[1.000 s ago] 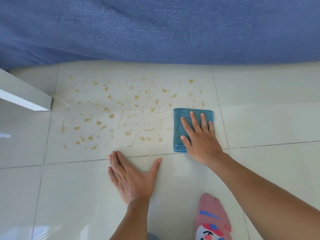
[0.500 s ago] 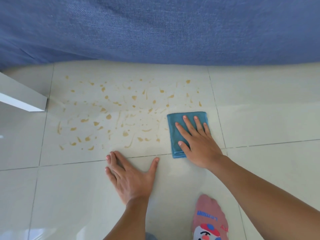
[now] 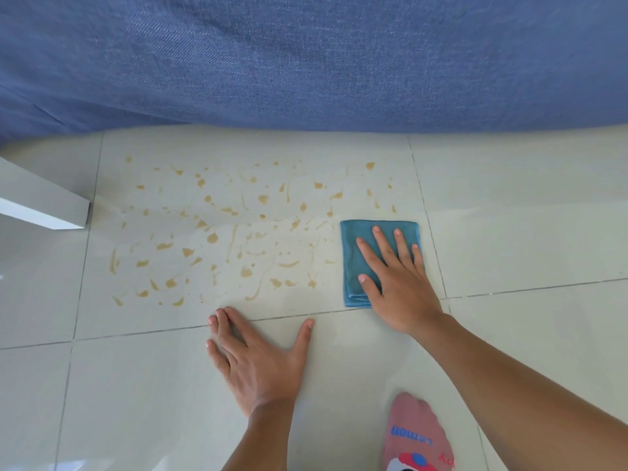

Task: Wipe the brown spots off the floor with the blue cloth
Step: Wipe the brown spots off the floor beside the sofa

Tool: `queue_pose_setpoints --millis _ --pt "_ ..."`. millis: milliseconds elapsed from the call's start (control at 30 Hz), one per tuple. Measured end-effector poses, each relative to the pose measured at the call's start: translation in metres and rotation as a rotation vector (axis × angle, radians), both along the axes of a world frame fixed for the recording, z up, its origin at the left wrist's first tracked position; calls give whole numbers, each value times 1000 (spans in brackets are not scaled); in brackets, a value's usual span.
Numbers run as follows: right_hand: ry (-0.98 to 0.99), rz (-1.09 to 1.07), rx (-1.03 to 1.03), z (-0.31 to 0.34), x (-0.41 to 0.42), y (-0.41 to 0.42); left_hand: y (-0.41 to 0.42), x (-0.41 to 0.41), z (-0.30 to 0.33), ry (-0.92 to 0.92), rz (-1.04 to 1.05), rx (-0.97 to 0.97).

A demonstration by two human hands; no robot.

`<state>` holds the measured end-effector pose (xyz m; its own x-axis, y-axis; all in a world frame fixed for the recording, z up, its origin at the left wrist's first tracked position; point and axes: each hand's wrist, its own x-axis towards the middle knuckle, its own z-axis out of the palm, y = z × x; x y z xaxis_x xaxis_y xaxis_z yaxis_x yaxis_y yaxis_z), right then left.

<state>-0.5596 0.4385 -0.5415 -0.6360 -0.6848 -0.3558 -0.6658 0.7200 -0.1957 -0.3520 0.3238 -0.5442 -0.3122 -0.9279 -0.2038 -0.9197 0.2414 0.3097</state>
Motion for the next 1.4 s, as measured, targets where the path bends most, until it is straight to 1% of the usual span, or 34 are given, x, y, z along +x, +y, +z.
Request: queue_pose_setpoints --millis 167,367,500,767,933,1067,1200,1300,1400 --pt "25 -203 16 -6 -27 -10 -1 -1 -1 7 -1 -2" --pt "-25 -283 -22 -2 -65 -37 -1 0 -4 0 -9 -12" --pt "-56 -254 -4 4 -84 -55 0 -1 -3 2 -11 -16" --pt "-79 -67 -20 6 -115 -81 -1 0 -8 17 -2 -8" --pt "-56 2 -32 4 -111 -105 -2 -2 -8 26 6 0" --pt "-81 82 -61 6 -91 -114 -4 -3 -8 30 14 -2" --pt "-66 66 -89 0 -66 -99 -4 -2 -8 37 18 -6" --pt "-53 -1 -109 -4 -56 -78 -4 -2 -8 31 15 5" --pt "24 -90 -107 -7 -51 -52 -4 0 -8 30 11 1"
